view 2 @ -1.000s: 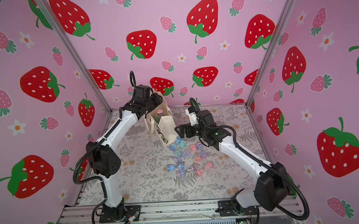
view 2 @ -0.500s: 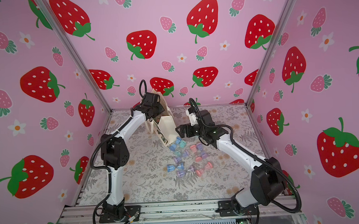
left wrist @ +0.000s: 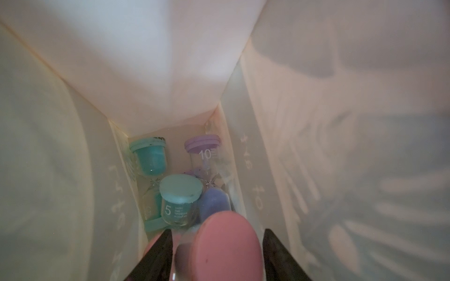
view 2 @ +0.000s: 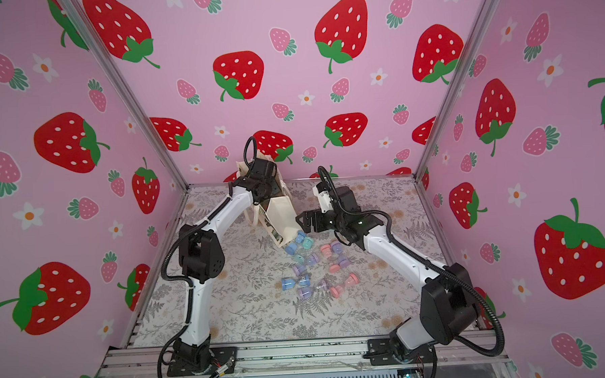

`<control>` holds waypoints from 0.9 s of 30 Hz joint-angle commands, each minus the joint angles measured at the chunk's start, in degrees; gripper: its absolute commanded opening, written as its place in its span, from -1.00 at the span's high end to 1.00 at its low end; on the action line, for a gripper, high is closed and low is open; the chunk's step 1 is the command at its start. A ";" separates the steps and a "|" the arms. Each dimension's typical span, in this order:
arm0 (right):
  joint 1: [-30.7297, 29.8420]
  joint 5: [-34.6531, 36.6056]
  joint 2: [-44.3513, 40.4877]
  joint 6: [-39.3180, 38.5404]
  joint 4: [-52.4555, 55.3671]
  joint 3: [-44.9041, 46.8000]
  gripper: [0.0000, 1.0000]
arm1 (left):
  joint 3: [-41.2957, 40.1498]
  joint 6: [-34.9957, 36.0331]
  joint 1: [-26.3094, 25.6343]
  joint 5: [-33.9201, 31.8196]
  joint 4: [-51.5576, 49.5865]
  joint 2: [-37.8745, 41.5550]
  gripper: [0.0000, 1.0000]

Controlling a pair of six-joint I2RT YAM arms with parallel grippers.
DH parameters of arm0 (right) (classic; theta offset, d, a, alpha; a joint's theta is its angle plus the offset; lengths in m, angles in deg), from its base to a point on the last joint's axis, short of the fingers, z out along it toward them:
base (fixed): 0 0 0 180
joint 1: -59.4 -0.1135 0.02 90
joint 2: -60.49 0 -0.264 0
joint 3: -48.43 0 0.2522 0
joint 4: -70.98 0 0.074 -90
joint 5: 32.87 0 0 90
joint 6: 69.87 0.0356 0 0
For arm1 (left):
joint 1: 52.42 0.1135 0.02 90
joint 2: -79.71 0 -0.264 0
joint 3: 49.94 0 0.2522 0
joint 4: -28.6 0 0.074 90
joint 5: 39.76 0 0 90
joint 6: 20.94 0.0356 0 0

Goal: Put the hourglass into the canvas bag
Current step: Place the hourglass in the canvas bag.

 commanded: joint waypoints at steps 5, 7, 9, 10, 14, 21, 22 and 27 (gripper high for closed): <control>0.30 0.03 -2.22 0.31 -0.89 0.97 -0.99 | 0.03 2.69 -1.17 -4.30 -2.05 7.39 -0.33; 0.30 -0.10 -2.79 0.39 -0.87 1.28 -0.99 | -0.71 3.50 -1.54 -4.21 -1.91 9.47 -0.35; 0.31 -0.24 -3.18 0.32 -0.56 1.42 -0.99 | -1.19 4.38 -1.73 -3.33 -1.83 11.57 -0.37; 0.33 -0.41 -3.45 0.32 -0.25 1.51 -0.99 | -1.45 5.15 -2.02 -2.90 -1.77 12.75 -0.37; 0.30 -0.80 -4.68 0.32 0.57 2.25 -0.99 | -2.54 8.05 -2.78 -2.36 -1.90 16.97 -0.39; 0.31 -0.21 -8.78 -0.29 3.40 4.86 -0.99 | -9.13 12.59 -4.66 -0.95 -2.11 25.97 -0.40; 0.30 -0.19 -9.40 -0.48 4.23 5.25 -0.99 | -10.43 13.40 -5.17 -0.90 -2.26 27.44 -0.40; 0.39 -0.11 -13.61 -1.09 7.47 8.57 -0.99 | -18.60 15.60 -8.11 -0.91 -1.70 35.45 -0.41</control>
